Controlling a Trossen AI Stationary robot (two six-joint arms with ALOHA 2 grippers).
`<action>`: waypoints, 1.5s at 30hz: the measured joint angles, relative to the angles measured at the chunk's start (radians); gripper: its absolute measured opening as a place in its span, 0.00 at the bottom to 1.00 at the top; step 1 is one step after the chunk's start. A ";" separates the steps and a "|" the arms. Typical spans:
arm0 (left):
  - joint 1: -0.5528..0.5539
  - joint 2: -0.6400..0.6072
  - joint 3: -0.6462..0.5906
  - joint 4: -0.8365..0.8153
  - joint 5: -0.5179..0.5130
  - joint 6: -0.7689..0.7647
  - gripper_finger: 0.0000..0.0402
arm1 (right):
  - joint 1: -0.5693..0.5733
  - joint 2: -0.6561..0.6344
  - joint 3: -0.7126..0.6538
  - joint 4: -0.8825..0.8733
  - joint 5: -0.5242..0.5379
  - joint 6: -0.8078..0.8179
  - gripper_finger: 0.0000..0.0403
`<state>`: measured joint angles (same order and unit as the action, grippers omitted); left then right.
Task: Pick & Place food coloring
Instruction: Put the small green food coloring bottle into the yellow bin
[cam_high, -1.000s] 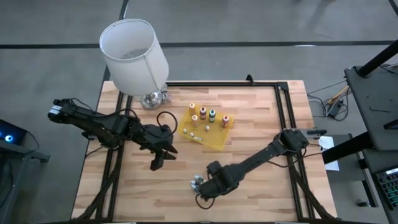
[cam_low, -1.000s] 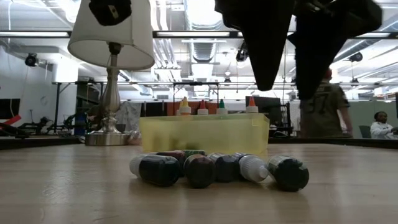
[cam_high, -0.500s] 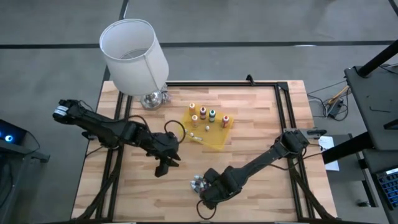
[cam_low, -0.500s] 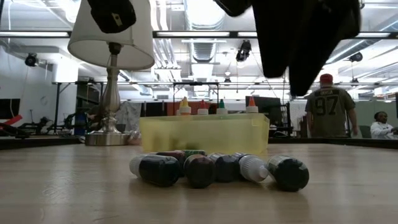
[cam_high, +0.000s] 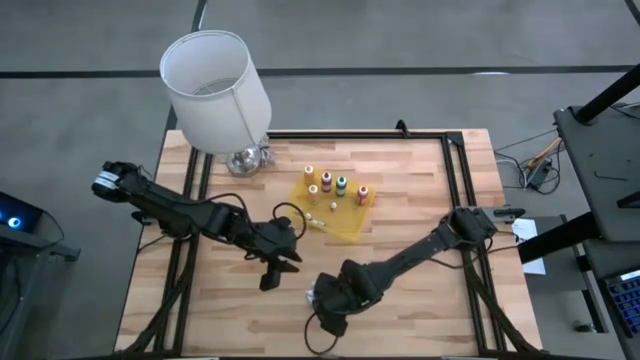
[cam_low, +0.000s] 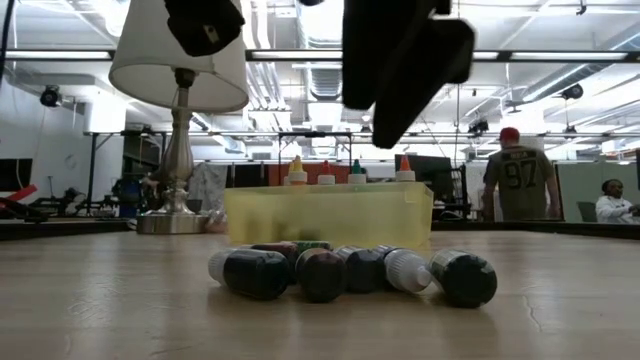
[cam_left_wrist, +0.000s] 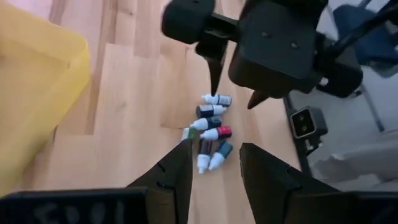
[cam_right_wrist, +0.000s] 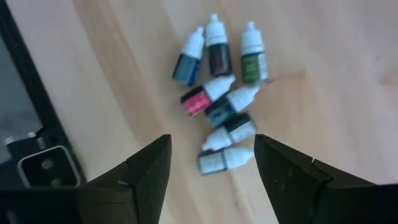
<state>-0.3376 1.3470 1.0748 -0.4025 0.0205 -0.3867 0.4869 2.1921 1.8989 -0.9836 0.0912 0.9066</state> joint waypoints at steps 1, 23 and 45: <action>0.000 0.000 0.000 -0.008 -0.001 0.013 0.26 | -0.006 0.000 -0.001 0.000 0.000 -0.015 0.55; 0.002 -0.321 -0.396 0.289 -0.067 0.022 0.26 | -0.077 0.003 -0.073 0.141 0.050 -0.200 0.55; 0.003 -0.402 -0.443 0.305 -0.146 0.022 0.26 | -0.110 0.003 -0.217 0.287 -0.014 -0.379 0.55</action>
<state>-0.3347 0.9455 0.6319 -0.0971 -0.1257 -0.3645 0.3771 2.1952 1.6824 -0.6966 0.0776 0.5280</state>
